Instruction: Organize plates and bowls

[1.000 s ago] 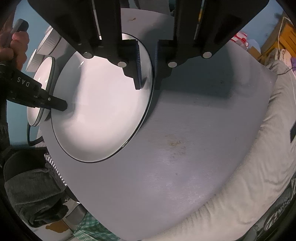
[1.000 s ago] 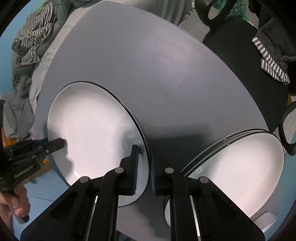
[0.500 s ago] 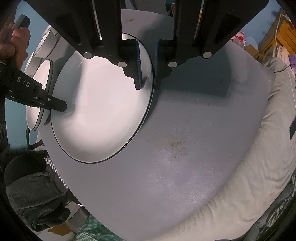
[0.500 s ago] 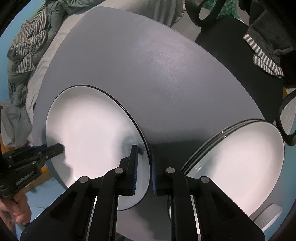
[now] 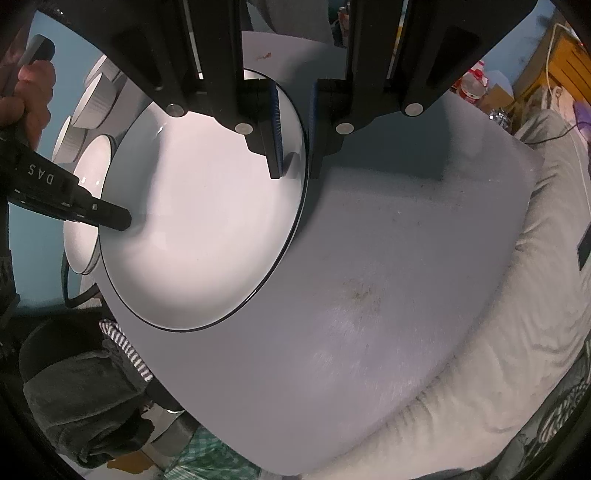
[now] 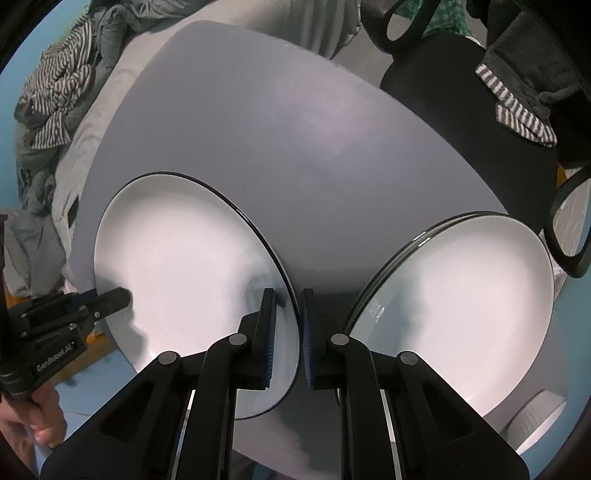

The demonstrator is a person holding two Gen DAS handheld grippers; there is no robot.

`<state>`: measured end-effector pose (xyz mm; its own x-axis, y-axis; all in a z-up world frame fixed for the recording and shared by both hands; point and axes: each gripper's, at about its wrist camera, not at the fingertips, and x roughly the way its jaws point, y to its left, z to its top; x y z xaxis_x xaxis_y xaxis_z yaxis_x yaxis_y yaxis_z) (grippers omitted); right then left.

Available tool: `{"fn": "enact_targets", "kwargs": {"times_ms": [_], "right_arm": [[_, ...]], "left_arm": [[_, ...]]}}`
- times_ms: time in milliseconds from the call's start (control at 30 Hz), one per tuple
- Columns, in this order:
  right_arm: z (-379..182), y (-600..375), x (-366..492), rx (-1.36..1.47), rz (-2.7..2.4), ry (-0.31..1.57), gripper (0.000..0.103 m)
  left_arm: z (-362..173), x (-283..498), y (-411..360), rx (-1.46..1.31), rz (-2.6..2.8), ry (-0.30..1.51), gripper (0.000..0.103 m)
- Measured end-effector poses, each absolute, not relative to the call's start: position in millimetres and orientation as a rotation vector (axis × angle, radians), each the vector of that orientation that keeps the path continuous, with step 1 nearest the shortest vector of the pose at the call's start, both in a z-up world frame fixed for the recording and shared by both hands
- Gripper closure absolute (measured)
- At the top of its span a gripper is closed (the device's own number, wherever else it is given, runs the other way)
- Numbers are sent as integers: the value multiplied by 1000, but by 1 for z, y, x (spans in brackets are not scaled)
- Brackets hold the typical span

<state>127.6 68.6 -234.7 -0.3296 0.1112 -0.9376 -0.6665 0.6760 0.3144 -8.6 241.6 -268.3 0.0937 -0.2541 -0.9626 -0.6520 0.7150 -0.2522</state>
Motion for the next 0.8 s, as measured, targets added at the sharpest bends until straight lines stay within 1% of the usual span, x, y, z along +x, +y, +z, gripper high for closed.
{"fn": "enact_targets", "kwargs": {"times_ms": [467,800], "right_arm": [[-207,42,143,-388,845,1731,91],[-200,6,163,-325,806,1740,91]], "left_arm": [[-239,20,223,-729,284,1463,91],[-231,61,197,-657,229,1474,91]]}}
